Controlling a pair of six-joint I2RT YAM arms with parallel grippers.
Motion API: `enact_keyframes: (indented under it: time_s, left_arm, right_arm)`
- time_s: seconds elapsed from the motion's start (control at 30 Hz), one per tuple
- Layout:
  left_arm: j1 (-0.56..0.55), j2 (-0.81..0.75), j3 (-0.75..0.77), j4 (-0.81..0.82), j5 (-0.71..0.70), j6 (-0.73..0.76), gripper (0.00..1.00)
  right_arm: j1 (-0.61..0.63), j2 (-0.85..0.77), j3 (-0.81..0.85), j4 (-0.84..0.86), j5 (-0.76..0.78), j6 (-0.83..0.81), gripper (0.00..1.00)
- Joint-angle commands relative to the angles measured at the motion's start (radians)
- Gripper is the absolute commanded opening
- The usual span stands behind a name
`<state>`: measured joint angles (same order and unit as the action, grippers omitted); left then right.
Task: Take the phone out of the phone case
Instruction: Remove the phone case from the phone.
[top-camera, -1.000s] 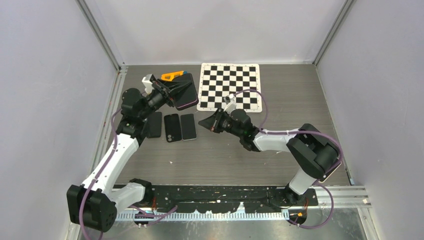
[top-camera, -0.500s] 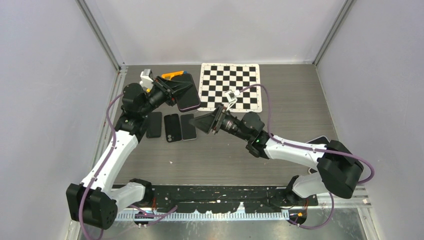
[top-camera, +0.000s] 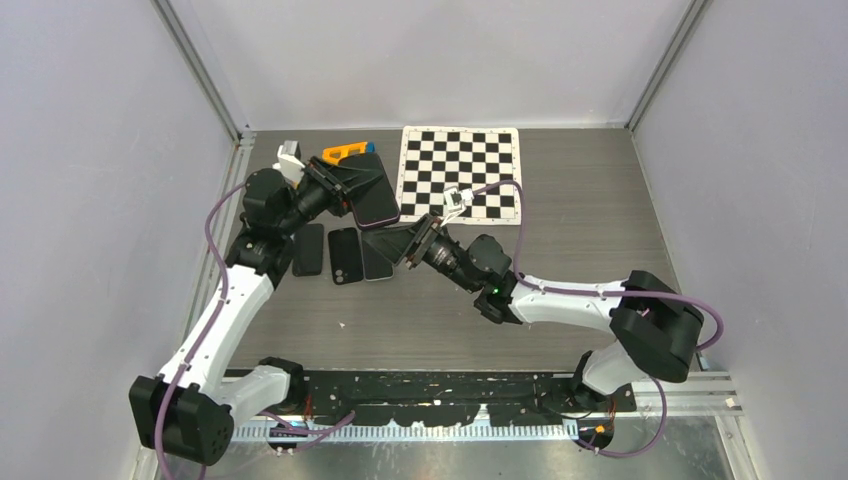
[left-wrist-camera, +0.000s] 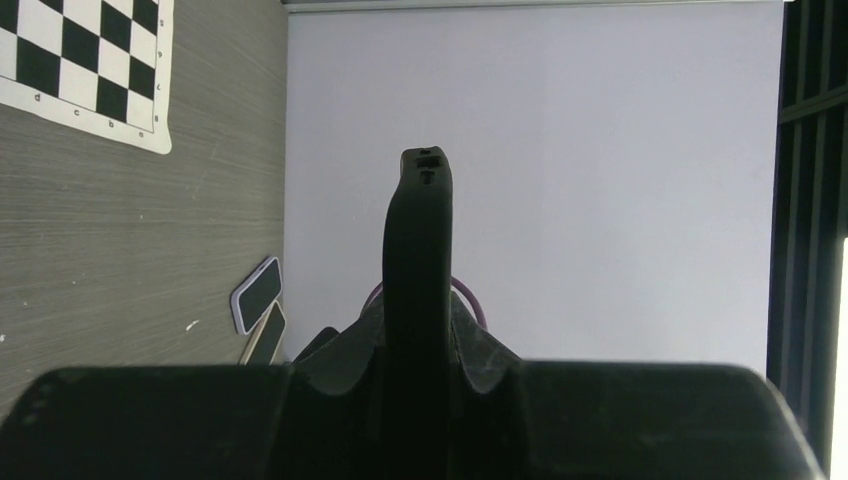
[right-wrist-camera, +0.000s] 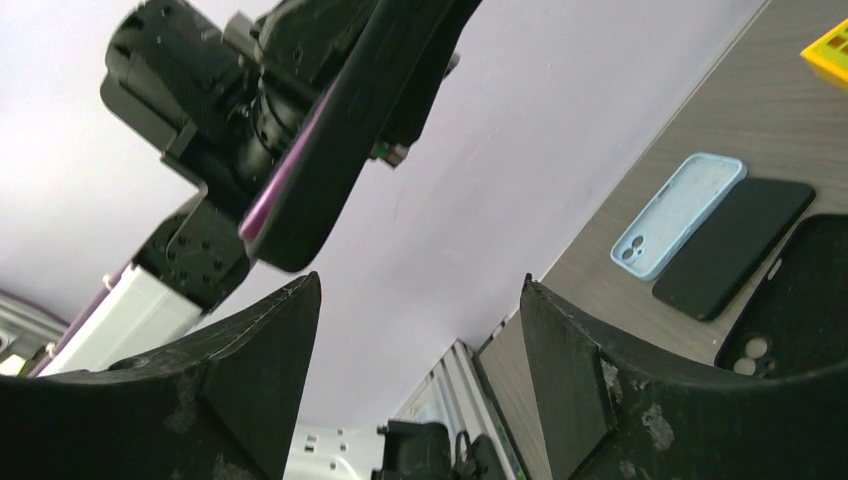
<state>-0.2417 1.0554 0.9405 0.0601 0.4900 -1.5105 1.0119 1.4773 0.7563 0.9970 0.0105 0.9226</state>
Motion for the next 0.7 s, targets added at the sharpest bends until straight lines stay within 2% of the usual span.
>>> enact_keyframes:
  time_s: [0.0,0.4,0.67]
  left_arm:
    - [0.004,-0.048,0.025,0.065,-0.002,0.005,0.00]
    - [0.003,-0.040,0.005,0.081,-0.003,-0.008,0.00]
    - [0.004,-0.044,-0.003,0.078,-0.008,-0.010,0.00]
  right_arm:
    - [0.002,0.008,0.070,0.093,0.072,-0.030,0.78]
    - [0.006,0.042,0.096,0.149,-0.064,-0.077,0.80]
    - [0.007,0.032,0.082,0.155,-0.019,-0.075,0.81]
